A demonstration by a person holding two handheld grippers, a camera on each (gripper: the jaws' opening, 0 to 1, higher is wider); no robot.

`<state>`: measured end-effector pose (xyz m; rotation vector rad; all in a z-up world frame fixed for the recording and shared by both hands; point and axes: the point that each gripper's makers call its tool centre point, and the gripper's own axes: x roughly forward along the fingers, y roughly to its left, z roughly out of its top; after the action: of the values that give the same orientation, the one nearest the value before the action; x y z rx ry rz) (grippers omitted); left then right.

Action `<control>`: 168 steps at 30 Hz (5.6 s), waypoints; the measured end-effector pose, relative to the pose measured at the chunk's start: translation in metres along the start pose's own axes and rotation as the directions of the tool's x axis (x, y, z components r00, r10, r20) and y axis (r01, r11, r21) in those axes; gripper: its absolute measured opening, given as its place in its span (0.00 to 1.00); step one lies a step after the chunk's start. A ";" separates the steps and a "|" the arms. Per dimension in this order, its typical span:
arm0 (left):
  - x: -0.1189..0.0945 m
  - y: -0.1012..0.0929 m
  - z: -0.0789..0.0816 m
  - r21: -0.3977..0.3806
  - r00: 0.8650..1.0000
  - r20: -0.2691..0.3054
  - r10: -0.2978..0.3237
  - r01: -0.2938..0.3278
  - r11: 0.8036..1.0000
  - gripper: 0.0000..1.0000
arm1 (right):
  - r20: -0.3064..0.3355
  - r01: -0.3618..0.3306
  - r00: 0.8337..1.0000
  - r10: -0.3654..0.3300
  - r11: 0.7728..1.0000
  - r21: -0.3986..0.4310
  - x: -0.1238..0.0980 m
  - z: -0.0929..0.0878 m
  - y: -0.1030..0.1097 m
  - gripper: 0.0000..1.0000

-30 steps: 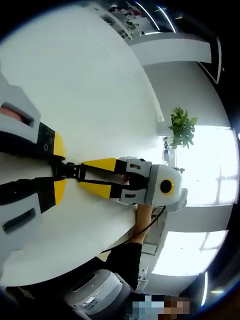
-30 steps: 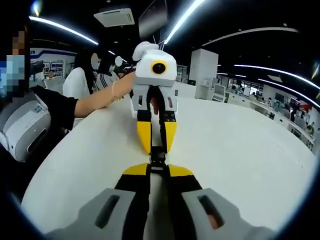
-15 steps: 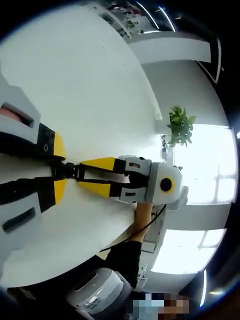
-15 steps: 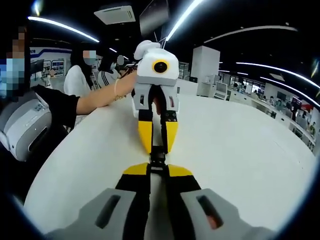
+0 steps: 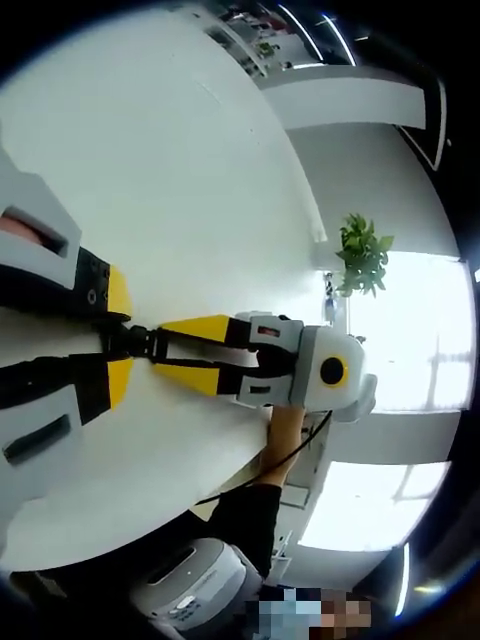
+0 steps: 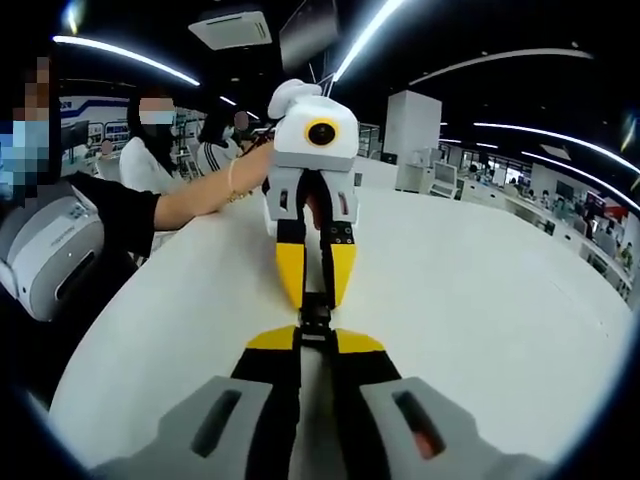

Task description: Snap the two parts of the plastic buckle together until the buckle closes and remains connected.

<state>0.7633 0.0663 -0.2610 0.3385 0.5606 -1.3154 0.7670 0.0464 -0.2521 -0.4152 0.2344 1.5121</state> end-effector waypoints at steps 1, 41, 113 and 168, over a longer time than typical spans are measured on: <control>0.000 0.000 0.000 0.001 1.000 0.000 0.000 0.000 1.000 0.10 | 0.000 0.000 1.000 0.000 1.000 0.001 0.000 0.000 0.000 0.10; 0.008 -0.018 0.003 0.039 0.996 0.004 -0.088 0.087 0.995 0.10 | 0.027 -0.101 0.994 0.102 0.995 -0.016 -0.012 0.006 0.028 0.11; 0.000 0.009 0.007 0.111 0.997 -0.012 0.075 -0.073 0.991 0.12 | 0.022 0.120 0.993 -0.118 0.986 -0.118 -0.008 0.000 -0.013 0.12; 0.003 0.006 0.007 0.084 0.998 -0.001 0.065 -0.065 0.994 0.12 | 0.014 0.333 0.942 -0.335 0.931 -0.146 -0.014 0.000 -0.069 0.13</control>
<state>0.7713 0.0616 -0.2577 0.4254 0.4947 -1.2782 0.8347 0.0330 -0.2382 -0.5522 0.0553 1.1941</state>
